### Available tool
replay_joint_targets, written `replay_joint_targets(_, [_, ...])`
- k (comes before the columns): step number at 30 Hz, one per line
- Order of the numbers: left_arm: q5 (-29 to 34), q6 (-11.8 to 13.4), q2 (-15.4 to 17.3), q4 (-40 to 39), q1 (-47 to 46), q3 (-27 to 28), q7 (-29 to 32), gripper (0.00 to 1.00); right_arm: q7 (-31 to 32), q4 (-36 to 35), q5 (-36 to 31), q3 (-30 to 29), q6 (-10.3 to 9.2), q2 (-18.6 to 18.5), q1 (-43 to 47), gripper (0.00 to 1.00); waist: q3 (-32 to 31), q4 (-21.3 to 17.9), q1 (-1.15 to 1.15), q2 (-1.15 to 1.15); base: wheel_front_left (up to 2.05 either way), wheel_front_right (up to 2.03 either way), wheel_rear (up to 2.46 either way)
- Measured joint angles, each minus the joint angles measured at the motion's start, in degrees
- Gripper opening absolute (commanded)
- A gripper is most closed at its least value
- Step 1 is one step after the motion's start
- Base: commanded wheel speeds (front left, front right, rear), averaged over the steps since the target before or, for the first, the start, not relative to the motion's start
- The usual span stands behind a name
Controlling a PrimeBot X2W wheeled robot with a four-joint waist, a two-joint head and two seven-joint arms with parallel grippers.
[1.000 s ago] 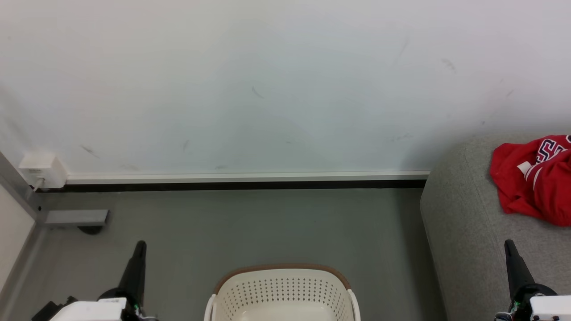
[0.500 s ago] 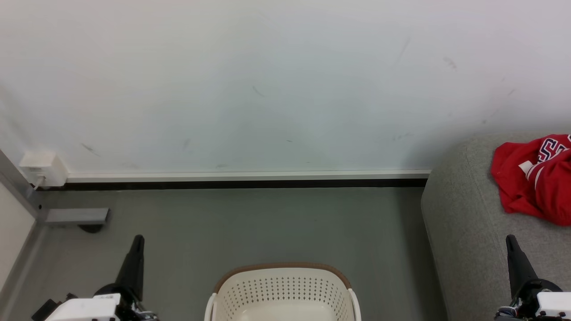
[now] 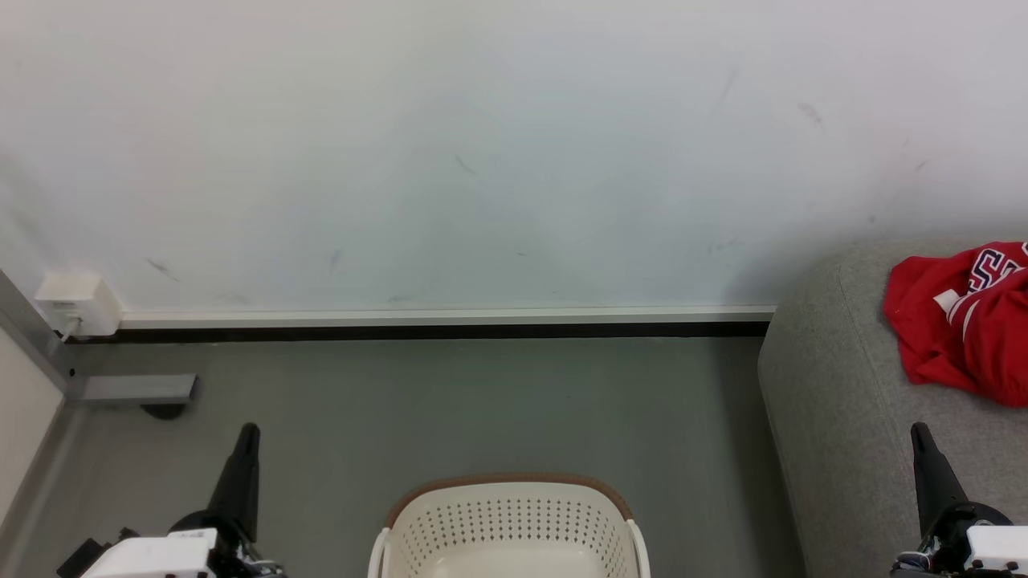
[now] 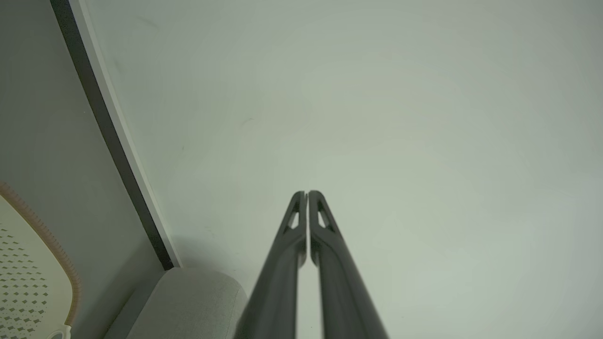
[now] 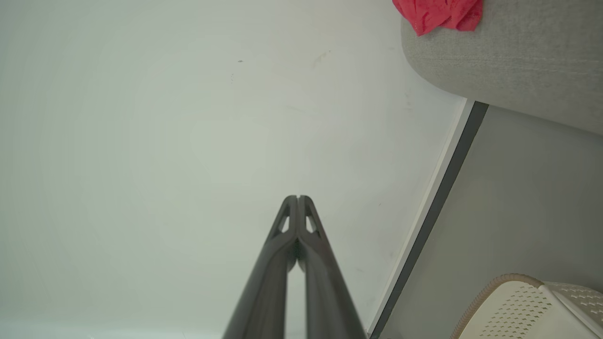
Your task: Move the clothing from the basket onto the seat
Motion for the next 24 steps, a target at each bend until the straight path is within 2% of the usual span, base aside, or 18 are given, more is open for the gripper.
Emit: replay_joint_targets(24, [0.00, 0.00, 0.00, 0.00, 0.00, 0.01, 0.00, 0.00, 0.00, 0.00, 0.00, 0.00, 0.00, -0.01, -0.01, 0.00, 0.00, 0.00, 0.00, 0.00, 0.00, 0.00, 0.00])
